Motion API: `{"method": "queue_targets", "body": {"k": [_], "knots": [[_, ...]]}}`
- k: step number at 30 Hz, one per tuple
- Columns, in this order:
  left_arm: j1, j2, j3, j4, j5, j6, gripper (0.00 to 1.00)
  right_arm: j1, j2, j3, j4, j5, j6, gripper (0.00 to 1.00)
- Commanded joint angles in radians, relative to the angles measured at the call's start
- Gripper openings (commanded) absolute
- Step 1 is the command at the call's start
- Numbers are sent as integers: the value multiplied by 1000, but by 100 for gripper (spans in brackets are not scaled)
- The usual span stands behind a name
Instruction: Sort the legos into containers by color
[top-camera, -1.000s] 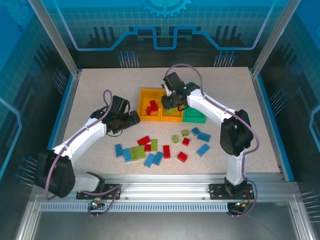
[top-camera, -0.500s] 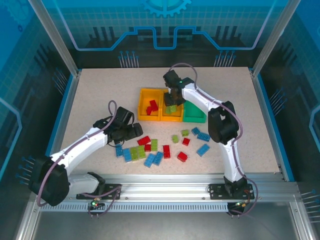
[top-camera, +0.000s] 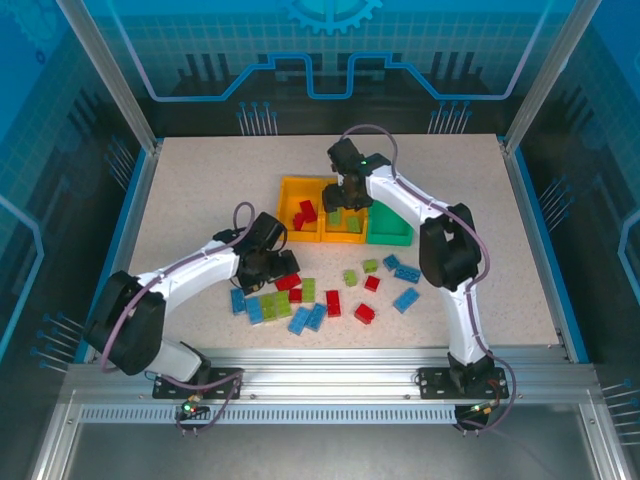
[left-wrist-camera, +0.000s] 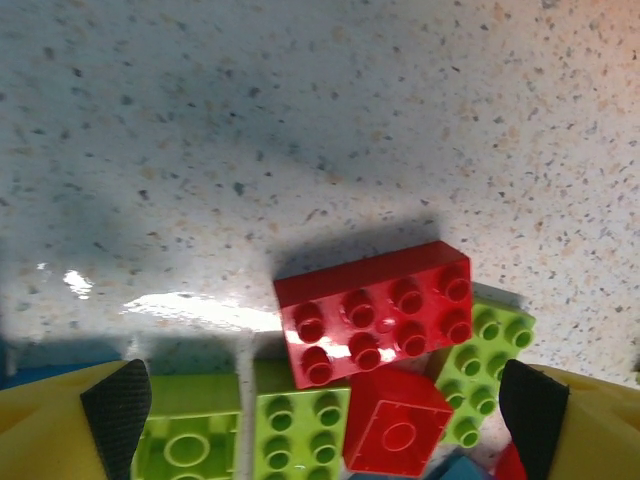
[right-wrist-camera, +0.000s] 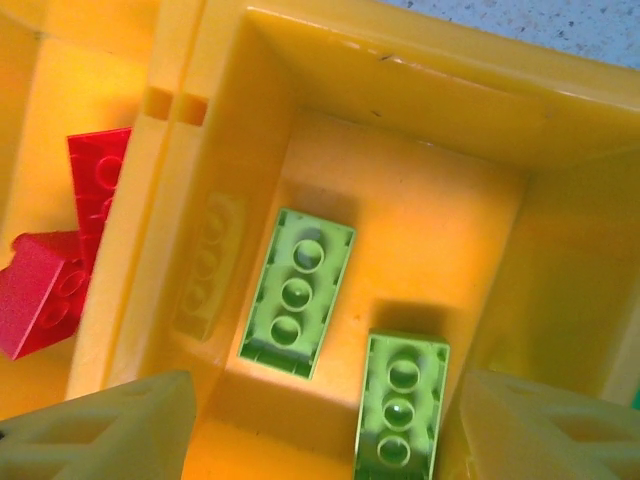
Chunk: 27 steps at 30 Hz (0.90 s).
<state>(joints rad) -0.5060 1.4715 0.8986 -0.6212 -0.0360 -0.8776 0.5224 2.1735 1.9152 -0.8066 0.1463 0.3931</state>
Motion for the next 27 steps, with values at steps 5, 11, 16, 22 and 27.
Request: {"method": "queue_targets", "body": {"k": [5,11,16,22,27], "knots": [[-15,84,48,16,52,-70,96,-10,-181,-113,49,-34,24,74],[-20,162,86,34,76,-70,95,-14,-283,-223,67,-10,20,75],[-24,204,105,33,71,-63,94,-26,-343,-319,76,5,28,75],[-24,239,119,39,78,-54,91,-39,-414,-423,75,25,36,76],[-23,264,140,20,81,-37,85,-37,-484,-524,59,77,38,76]]}}
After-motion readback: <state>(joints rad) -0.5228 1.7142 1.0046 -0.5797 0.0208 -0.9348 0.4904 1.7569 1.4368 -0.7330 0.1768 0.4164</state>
